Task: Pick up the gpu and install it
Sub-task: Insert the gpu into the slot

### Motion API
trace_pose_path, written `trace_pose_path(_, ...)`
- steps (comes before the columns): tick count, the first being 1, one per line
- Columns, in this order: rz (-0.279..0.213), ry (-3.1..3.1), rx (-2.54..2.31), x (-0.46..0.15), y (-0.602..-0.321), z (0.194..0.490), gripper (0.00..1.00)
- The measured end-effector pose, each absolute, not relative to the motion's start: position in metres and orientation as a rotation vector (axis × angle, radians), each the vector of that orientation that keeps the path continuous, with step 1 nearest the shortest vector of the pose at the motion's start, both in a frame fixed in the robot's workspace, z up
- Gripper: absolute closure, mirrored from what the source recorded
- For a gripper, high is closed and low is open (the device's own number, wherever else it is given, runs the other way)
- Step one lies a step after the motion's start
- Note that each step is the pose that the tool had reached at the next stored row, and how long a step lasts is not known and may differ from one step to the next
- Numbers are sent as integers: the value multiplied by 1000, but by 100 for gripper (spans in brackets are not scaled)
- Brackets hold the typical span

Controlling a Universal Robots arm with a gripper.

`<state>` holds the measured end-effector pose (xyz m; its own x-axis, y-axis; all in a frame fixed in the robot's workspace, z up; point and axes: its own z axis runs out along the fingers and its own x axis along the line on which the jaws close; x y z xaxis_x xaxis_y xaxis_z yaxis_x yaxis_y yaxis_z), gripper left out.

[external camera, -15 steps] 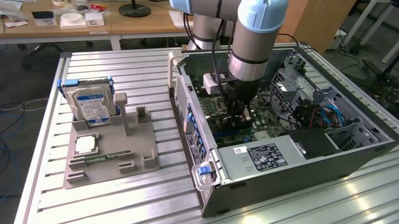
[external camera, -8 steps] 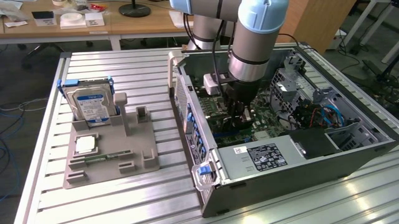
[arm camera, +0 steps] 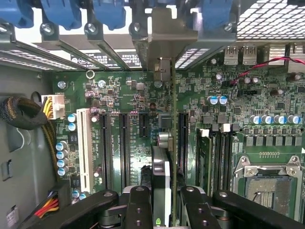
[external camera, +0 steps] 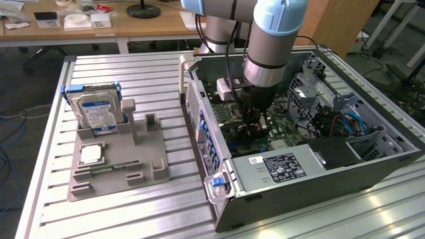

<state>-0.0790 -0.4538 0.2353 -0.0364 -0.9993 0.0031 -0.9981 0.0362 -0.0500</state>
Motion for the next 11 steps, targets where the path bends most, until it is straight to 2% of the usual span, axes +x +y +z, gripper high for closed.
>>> trace_pose_path(11, -56, 2244, -2154, -79, -454, 232, 72)
